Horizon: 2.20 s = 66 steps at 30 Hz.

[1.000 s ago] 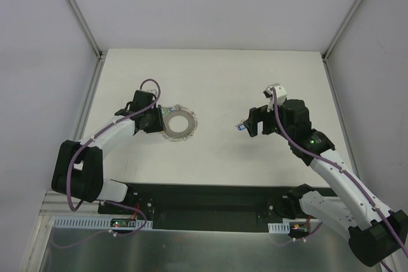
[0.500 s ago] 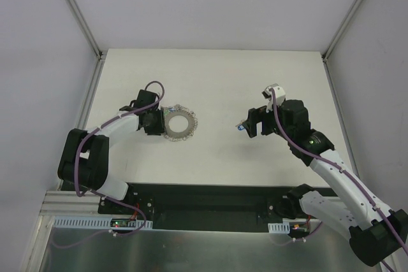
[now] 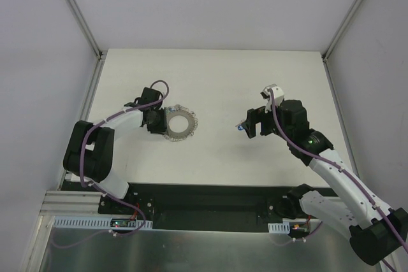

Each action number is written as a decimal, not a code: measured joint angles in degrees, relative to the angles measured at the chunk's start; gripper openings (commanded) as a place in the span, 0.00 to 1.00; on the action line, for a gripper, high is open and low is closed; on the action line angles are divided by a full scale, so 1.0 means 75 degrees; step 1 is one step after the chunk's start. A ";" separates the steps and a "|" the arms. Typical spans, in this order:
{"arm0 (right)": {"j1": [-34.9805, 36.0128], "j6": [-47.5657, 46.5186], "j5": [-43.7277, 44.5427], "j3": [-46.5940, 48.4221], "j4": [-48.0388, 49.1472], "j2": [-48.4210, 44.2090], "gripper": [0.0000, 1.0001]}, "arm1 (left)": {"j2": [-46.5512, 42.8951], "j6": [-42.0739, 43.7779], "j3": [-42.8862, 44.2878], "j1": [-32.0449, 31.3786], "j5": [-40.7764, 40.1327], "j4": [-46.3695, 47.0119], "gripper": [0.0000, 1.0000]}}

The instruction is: Put the keys on the keyring

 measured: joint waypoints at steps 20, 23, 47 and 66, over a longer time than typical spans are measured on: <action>0.0076 -0.0009 0.0003 0.0000 0.0000 0.0306 0.97 | 0.0143 0.0000 0.0119 -0.0149 0.0160 -0.0356 0.00; 0.0090 -0.0012 0.0000 0.0009 0.0000 0.0367 0.97 | 0.0052 0.0003 0.0134 -0.0149 0.0157 -0.0475 0.00; 0.0737 0.0557 -0.1562 0.0796 0.1320 0.1577 0.99 | -0.2681 0.0629 0.0662 -0.0149 0.1107 -0.0498 0.00; 0.1148 0.0694 -0.3759 0.2063 0.2748 0.2795 0.96 | -0.4124 0.2148 0.1253 -0.0152 0.4476 0.0708 0.00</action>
